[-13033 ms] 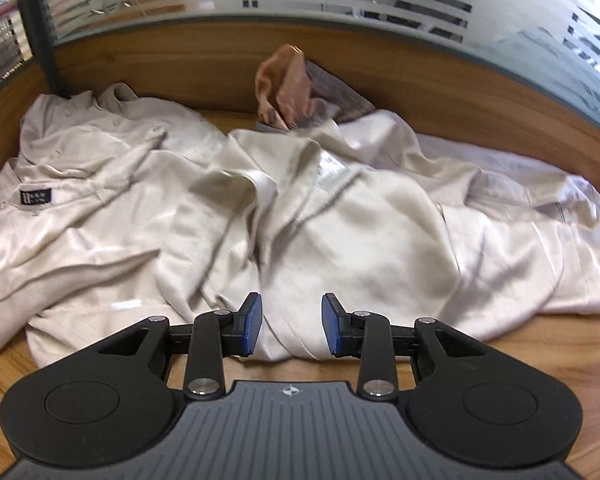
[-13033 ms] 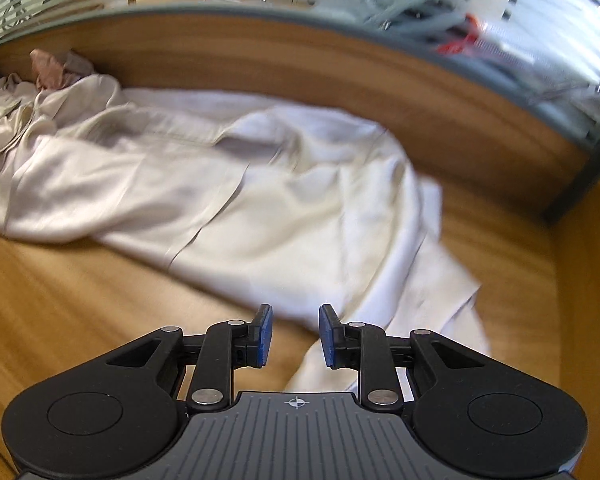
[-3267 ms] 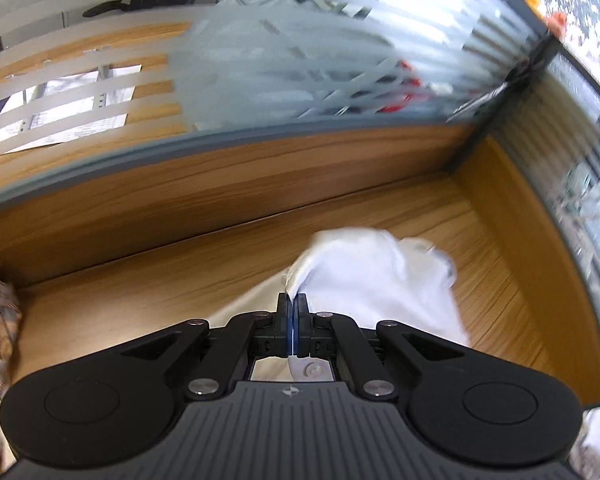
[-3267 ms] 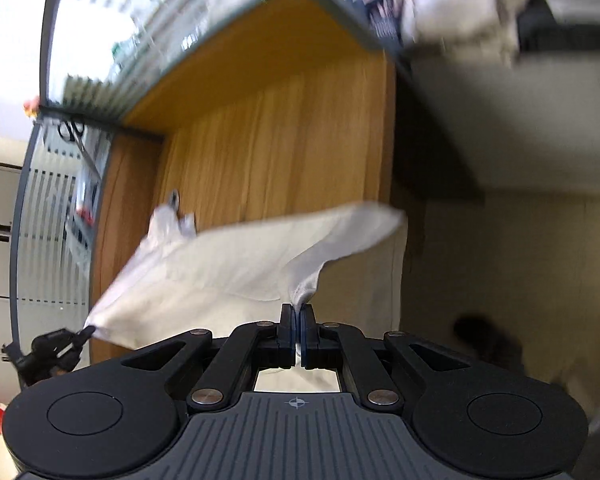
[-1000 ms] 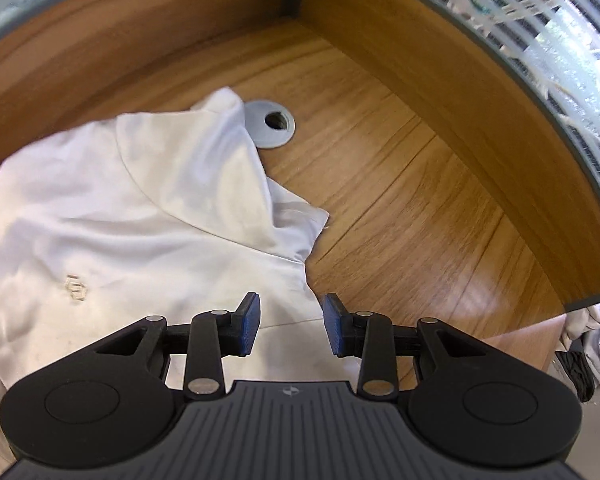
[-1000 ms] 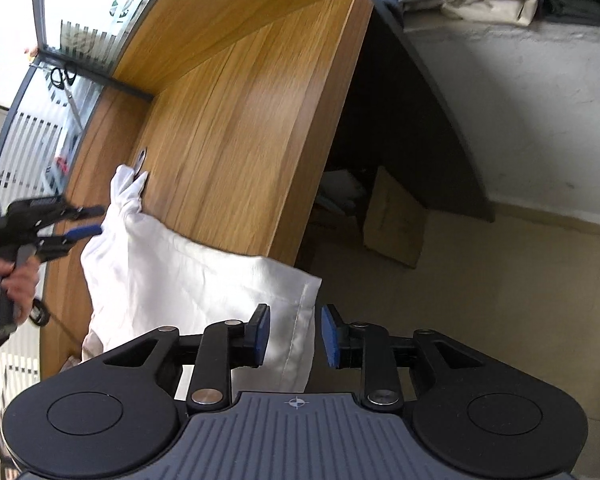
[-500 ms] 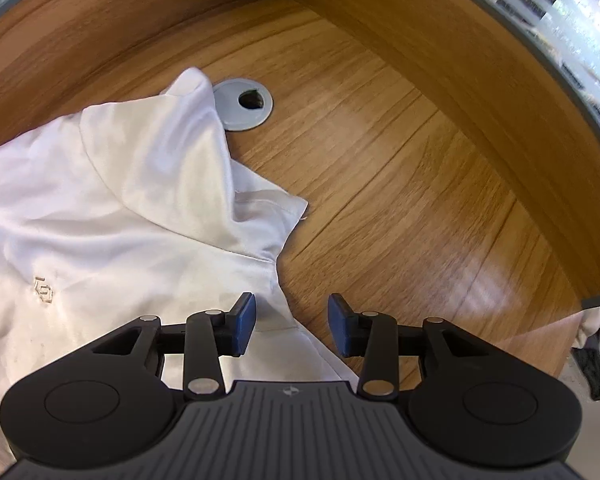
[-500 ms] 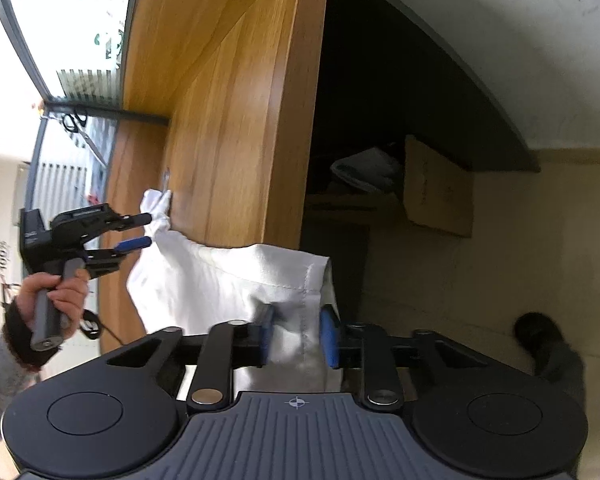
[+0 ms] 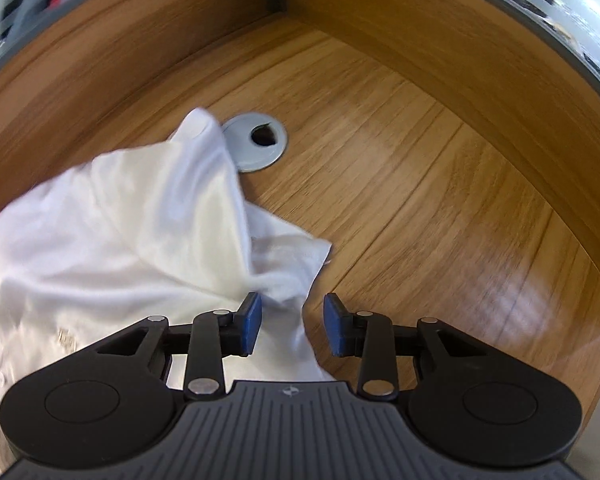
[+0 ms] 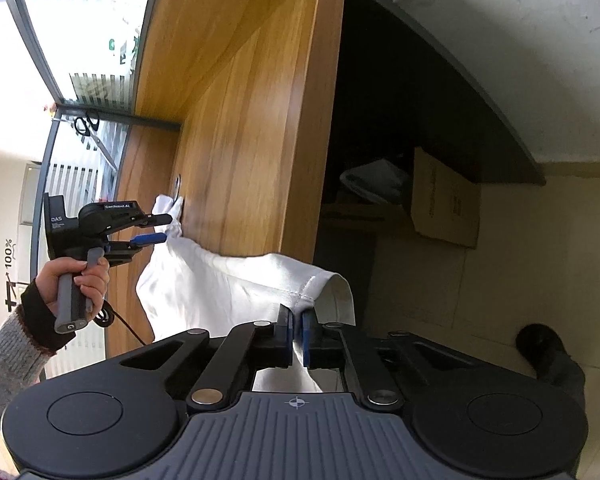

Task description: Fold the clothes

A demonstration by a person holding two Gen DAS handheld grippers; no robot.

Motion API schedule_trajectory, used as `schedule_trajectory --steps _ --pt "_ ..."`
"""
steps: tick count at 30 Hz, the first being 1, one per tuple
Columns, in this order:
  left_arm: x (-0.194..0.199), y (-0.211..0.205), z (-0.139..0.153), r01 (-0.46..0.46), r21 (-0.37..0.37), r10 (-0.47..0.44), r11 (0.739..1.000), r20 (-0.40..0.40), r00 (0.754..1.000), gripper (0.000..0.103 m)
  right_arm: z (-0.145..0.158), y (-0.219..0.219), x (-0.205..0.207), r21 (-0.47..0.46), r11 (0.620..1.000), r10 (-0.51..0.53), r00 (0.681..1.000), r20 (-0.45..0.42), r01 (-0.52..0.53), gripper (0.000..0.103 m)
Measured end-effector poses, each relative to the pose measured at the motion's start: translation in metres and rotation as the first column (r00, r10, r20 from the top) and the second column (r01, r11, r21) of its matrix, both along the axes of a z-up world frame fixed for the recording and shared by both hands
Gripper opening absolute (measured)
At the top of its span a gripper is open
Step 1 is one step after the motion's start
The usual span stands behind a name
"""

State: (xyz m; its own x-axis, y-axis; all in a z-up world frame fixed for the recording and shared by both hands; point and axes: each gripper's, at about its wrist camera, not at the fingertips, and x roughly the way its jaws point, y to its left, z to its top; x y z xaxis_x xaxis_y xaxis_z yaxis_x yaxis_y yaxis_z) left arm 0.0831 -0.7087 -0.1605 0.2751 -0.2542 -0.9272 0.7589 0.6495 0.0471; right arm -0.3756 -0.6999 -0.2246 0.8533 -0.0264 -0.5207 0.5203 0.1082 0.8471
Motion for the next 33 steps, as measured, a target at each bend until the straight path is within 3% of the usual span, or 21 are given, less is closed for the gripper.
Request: schedule_trajectory --steps 1,2,3,6,12,19,27,32,33 --pt "0.000 -0.002 -0.001 0.015 -0.001 -0.015 1.000 0.009 1.000 0.033 0.001 -0.001 0.000 -0.002 1.000 0.002 1.000 -0.001 -0.002 0.006" --pt "-0.001 -0.004 -0.002 0.030 -0.002 -0.030 1.000 0.015 0.999 0.013 0.001 -0.001 0.000 -0.005 1.000 0.003 1.000 -0.002 -0.003 0.006" --pt "-0.001 -0.005 -0.003 0.046 -0.005 -0.046 0.999 0.012 0.999 0.000 0.002 -0.002 0.001 -0.007 1.000 0.005 1.000 -0.003 -0.005 0.006" --pt "-0.002 -0.008 -0.004 0.078 -0.024 -0.079 0.997 -0.009 0.997 0.000 0.005 -0.003 0.000 -0.019 1.000 0.006 1.000 -0.011 -0.006 0.005" --pt "0.000 -0.011 0.008 0.112 -0.086 -0.110 0.990 0.030 0.993 0.000 0.014 -0.008 -0.007 -0.041 0.999 -0.029 1.000 -0.008 0.029 0.005" --pt "0.000 -0.019 0.007 0.111 0.000 -0.111 0.994 0.010 0.994 0.003 0.022 -0.016 -0.011 -0.056 0.998 -0.035 0.999 -0.017 0.034 0.005" --pt "-0.004 -0.021 -0.012 0.109 0.079 -0.110 0.991 0.013 0.994 0.034 0.022 -0.019 -0.007 -0.059 0.998 -0.014 0.998 -0.054 0.011 0.005" --pt "-0.004 -0.024 -0.020 0.108 0.076 -0.111 0.991 0.039 0.993 0.033 0.022 -0.018 -0.006 -0.060 0.998 -0.013 0.998 -0.065 0.009 0.005" --pt "-0.004 -0.024 -0.021 0.112 0.073 -0.116 0.991 0.043 0.992 0.024 0.022 -0.018 -0.006 -0.061 0.998 -0.013 0.998 -0.066 0.009 0.005"
